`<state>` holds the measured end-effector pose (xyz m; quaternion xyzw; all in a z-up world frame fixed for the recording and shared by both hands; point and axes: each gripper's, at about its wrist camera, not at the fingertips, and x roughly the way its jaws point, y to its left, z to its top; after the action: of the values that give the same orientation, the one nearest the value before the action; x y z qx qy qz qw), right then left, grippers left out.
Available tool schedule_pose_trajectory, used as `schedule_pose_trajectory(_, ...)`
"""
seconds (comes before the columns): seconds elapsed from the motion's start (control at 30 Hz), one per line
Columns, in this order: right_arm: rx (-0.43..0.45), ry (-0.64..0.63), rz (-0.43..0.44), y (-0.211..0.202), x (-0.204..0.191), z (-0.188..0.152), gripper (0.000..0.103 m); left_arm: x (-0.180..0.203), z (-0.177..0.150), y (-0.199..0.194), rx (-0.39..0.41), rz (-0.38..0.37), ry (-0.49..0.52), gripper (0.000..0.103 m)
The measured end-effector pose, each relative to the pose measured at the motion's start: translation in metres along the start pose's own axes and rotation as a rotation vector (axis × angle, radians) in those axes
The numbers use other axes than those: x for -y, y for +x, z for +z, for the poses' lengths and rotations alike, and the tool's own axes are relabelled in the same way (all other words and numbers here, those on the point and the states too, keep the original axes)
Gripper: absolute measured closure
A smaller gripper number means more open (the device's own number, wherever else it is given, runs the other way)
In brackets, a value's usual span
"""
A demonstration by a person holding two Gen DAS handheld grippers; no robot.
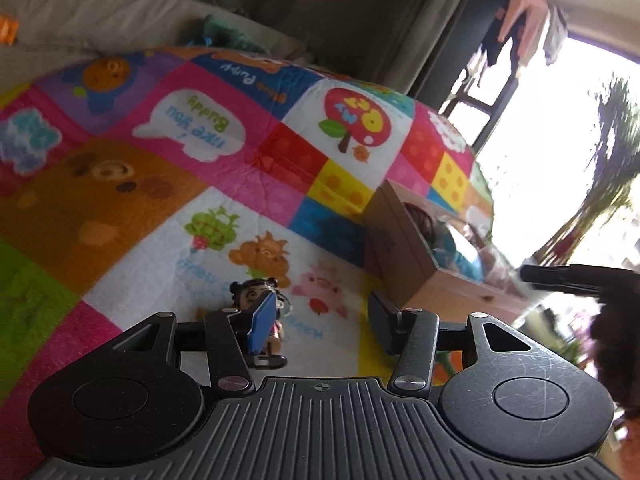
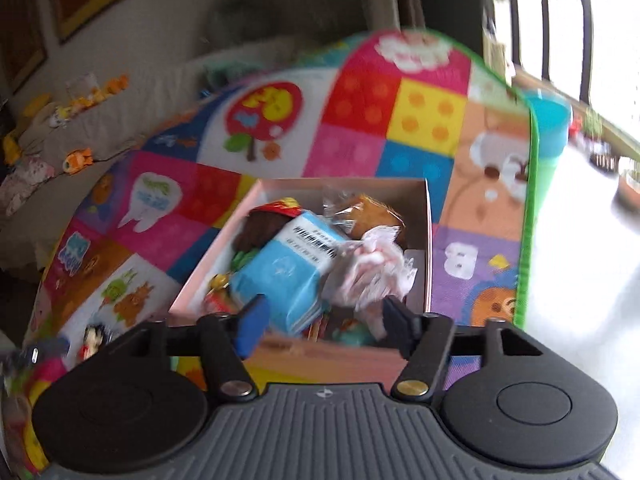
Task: Organize objects
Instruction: 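Grasp the teal plastic toy on the mat with the left tool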
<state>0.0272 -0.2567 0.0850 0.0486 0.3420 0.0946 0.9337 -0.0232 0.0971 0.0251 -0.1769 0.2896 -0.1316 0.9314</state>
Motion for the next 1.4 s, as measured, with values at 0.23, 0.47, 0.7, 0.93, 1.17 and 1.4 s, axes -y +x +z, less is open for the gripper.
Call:
schedule_pose_trajectory(0.23,0.078,-0.119,-0.001,-0.005,-0.034,-0.066,0.004,0.035,-0.004,0.0,-0.03,0.04,0.147,0.048)
schedule_pose_trajectory(0.47,0.051,-0.156,-0.044,0.015,-0.044,-0.109,0.004,0.066,-0.009,0.039,-0.183,-0.085,0.079,0.048)
schedule_pose_trajectory(0.7,0.073,-0.097,-0.003,0.002,-0.028,-0.119,0.0,0.09,-0.014,0.065,-0.181,-0.059,0.218,0.048)
schedule_pose_trajectory(0.93,0.077,-0.02,0.023,0.003,-0.016,-0.118,0.0,0.116,-0.027,0.071,-0.243,-0.091,0.677,0.048)
schedule_pose_trajectory(1.17,0.089,0.033,0.032,0.001,-0.009,-0.118,0.0,0.132,-0.029,0.108,-0.287,-0.083,0.836,0.049)
schedule_pose_trajectory(1.4,0.088,0.071,0.038,0.002,-0.003,-0.117,0.0,0.135,-0.04,0.106,-0.321,-0.127,0.751,0.085)
